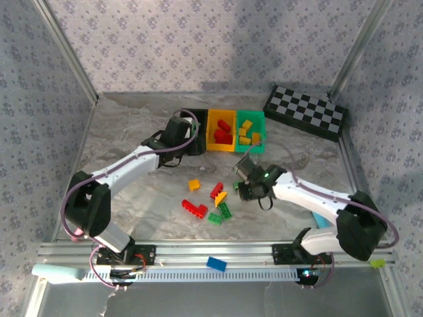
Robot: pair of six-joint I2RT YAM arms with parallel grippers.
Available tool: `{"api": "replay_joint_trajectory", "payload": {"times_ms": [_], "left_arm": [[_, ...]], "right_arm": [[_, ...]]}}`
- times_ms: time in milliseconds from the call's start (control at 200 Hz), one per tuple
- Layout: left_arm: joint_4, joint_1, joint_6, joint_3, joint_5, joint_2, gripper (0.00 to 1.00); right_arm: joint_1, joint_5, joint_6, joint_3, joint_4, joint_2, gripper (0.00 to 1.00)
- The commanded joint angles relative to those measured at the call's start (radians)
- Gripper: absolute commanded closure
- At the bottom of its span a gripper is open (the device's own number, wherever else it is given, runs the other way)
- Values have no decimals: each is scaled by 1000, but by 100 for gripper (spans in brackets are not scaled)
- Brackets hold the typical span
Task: Sort the legos into containers by color
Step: Pick up the lego from the bottom-center of the table, then place the lego in the container.
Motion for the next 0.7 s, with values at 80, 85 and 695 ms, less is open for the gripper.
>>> {"api": "replay_joint_trajectory", "payload": {"times_ms": [80, 85, 695], "left_arm": [[1, 23, -42, -61, -41, -60, 32], [1, 24, -43, -62, -42, -61, 32], [-24, 4, -87, -232, 15, -212, 34]], "right_arm": [[-216, -51, -143, 128, 71, 2, 69], [-219, -51, -144, 134, 85, 5, 69], [-428, -62, -228, 904, 81, 729, 52]]}}
